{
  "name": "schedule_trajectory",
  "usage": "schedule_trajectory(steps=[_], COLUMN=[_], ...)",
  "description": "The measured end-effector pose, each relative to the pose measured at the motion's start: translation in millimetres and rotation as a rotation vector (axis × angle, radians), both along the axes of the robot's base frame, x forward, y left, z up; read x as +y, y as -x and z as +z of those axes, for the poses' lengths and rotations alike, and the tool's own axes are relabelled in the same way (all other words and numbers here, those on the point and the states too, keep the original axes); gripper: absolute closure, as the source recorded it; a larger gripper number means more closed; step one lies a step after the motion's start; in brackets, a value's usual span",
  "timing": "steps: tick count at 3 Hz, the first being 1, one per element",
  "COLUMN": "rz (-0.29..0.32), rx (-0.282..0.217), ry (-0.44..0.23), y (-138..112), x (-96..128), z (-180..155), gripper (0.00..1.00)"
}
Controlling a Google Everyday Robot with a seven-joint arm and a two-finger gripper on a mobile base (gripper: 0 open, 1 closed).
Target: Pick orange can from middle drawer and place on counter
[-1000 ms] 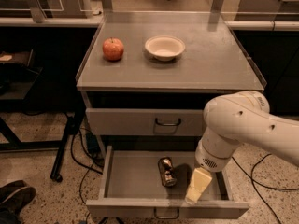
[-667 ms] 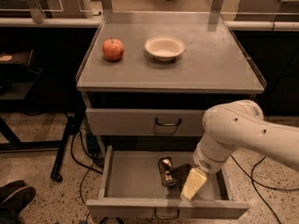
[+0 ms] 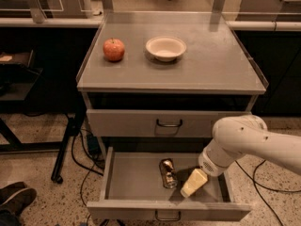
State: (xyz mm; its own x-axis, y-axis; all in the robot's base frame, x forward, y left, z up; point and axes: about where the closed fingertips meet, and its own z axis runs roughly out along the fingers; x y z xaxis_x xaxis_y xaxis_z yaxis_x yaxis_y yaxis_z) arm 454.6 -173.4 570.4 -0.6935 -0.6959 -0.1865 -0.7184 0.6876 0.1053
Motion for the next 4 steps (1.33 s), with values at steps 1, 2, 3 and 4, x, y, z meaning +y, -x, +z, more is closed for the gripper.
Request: schedule_trajectory(steps=[1,2,3,4], rz=[-0.002,-0.040,-0.128,-0.216], rx=[0.001,0.067,0.098,0.085], ry=[-0.003,-0.073,-0.112,-0.126], y=[-0.4,9.0,7.5,-6.4], x=[0.2,5.3,6.6,6.2], z=[-2.6,-26.8,-61.0,-79.2], gripper=[0.00,0.00,0.00,0.00])
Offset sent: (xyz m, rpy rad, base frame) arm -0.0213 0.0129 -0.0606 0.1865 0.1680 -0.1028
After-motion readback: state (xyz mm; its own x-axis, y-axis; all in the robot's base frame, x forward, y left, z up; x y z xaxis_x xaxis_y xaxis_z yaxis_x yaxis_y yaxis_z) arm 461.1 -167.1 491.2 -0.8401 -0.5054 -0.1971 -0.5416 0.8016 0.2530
